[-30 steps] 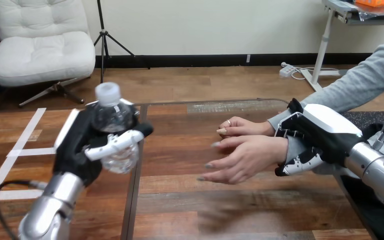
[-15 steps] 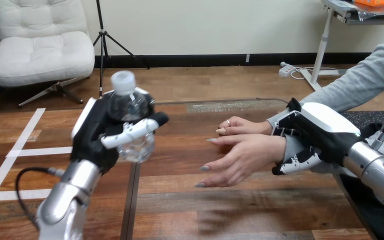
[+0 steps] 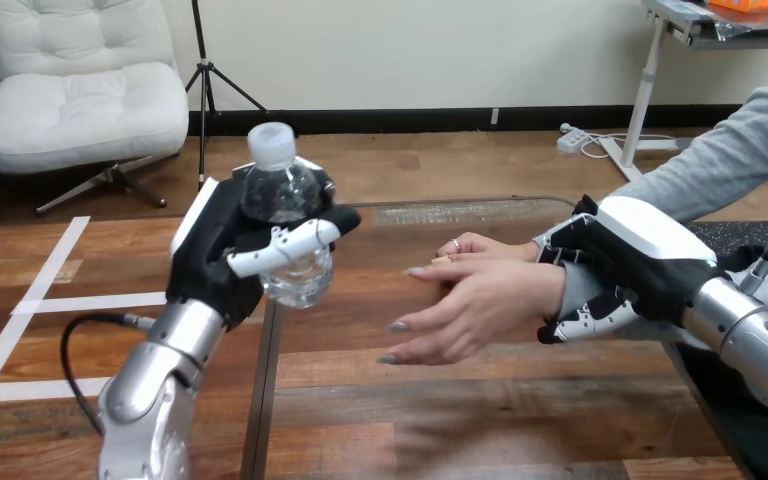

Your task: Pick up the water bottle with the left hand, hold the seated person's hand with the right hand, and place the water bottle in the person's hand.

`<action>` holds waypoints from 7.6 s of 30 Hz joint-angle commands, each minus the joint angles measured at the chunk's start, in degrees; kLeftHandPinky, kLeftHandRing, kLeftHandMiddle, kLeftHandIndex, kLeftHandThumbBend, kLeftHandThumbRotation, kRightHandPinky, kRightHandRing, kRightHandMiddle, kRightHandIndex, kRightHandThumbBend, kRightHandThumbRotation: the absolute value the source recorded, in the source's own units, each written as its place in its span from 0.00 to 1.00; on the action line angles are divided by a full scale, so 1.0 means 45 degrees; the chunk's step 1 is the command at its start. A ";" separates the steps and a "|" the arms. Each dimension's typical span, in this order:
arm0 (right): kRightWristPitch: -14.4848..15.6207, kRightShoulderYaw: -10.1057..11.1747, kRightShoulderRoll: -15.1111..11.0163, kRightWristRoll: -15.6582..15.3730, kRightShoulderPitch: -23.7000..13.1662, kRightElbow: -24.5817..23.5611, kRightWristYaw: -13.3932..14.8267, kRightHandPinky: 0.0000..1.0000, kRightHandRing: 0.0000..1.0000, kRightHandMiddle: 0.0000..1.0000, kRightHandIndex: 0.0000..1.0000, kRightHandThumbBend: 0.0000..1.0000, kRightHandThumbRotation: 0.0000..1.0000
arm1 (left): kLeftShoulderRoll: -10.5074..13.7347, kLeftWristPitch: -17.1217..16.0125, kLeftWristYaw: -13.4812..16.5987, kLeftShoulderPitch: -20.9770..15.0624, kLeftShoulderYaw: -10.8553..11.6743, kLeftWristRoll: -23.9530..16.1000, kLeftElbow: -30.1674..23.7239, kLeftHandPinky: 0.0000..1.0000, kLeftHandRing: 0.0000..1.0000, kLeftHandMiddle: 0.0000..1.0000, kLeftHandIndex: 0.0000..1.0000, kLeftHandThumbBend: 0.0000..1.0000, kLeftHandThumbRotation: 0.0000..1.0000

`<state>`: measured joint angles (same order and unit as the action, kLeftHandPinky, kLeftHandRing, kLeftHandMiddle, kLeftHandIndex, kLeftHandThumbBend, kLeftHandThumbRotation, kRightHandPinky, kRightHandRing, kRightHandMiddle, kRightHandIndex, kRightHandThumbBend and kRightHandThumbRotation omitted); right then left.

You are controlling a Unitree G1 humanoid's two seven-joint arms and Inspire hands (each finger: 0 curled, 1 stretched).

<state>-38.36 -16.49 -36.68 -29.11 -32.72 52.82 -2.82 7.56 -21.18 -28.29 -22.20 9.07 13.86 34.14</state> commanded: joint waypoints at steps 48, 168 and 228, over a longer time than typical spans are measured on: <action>-0.0436 0.0697 -0.0140 0.0692 -0.0109 -0.1438 -0.0368 0.37 0.39 0.44 0.45 0.79 0.00 | -0.1297 -0.0610 -0.0484 -0.1427 -0.0898 -0.0112 0.0555 0.29 0.33 0.38 0.40 0.64 0.00; -0.0055 0.0607 -0.0073 0.0628 -0.0043 -0.1421 -0.0323 0.38 0.40 0.45 0.46 0.78 0.00 | -0.2686 -0.0089 -0.0887 -0.0485 -0.1906 0.0151 0.0177 0.38 0.46 0.52 0.51 0.81 0.05; -0.0111 0.0584 -0.0189 0.0479 0.0018 -0.1314 -0.0189 0.37 0.40 0.44 0.46 0.79 0.00 | -0.1511 0.1065 -0.0699 -0.0164 -0.2091 -0.0723 -0.1050 0.60 0.74 0.80 0.79 0.98 0.74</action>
<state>-37.72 -15.18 -36.81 -27.44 -30.94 48.31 -4.54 -0.17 -16.31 -30.90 -22.25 -0.76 9.63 32.63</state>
